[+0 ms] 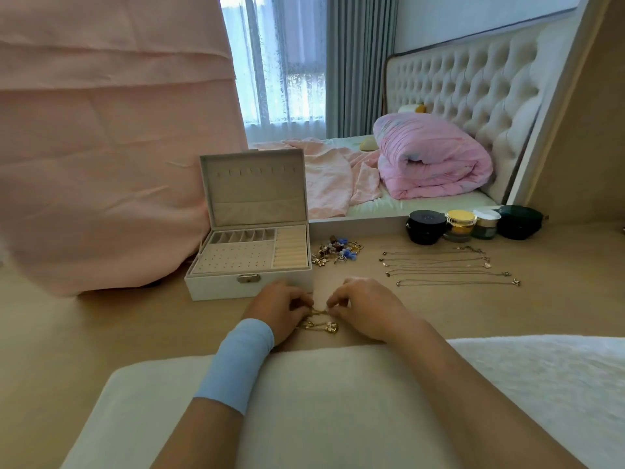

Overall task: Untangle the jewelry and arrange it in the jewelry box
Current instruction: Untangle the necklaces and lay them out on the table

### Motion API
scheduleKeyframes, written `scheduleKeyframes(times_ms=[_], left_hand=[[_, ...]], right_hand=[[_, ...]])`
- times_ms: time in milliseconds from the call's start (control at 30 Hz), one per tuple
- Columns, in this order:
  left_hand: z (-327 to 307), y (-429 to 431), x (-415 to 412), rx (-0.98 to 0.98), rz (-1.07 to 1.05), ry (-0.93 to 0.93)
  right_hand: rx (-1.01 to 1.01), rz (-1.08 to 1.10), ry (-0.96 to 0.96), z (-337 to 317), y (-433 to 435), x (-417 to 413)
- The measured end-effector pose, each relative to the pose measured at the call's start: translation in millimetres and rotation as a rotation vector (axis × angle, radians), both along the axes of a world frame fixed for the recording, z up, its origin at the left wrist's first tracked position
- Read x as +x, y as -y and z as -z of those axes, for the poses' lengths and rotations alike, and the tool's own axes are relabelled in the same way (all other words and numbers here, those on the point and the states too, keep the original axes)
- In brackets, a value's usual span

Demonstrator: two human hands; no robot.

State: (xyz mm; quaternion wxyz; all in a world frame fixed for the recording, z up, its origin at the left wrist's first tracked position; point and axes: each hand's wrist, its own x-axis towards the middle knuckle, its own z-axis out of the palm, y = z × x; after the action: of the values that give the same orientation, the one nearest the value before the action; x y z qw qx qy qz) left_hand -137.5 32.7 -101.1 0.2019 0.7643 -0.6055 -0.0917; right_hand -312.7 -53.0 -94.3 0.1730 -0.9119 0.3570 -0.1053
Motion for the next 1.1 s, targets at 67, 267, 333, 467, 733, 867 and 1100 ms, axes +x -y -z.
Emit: scheduleKeyframes(times_ms=[67, 267, 333, 467, 733, 867, 1100], left_hand=[[3, 2, 5, 0.004, -0.001, -0.005], [5, 5, 10, -0.01, -0.022, -0.011], [5, 3, 12, -0.004, -0.024, -0.03], [4, 1, 12, -0.015, -0.009, -0.055], [0, 6, -9, -0.167, 0.023, -0.398], [-10, 1, -3, -0.218, 0.016, -0.755], [-35, -11, 8, -0.185, 0.119, -1.121]], right_hand=[[-0.043, 0.002, 0.004, 1, 1, 3], [-0.09, 0.018, -0.006, 8, 1, 5], [0.048, 0.068, 0.128, 10, 2, 4], [0.425, 0.09, 0.508, 9, 3, 5], [0.845, 0.017, 0.87, -3, -2, 8], [1.038, 0.05, 1.066, -12, -1, 5], [1.091, 0.122, 1.126, -18, 4, -1]])
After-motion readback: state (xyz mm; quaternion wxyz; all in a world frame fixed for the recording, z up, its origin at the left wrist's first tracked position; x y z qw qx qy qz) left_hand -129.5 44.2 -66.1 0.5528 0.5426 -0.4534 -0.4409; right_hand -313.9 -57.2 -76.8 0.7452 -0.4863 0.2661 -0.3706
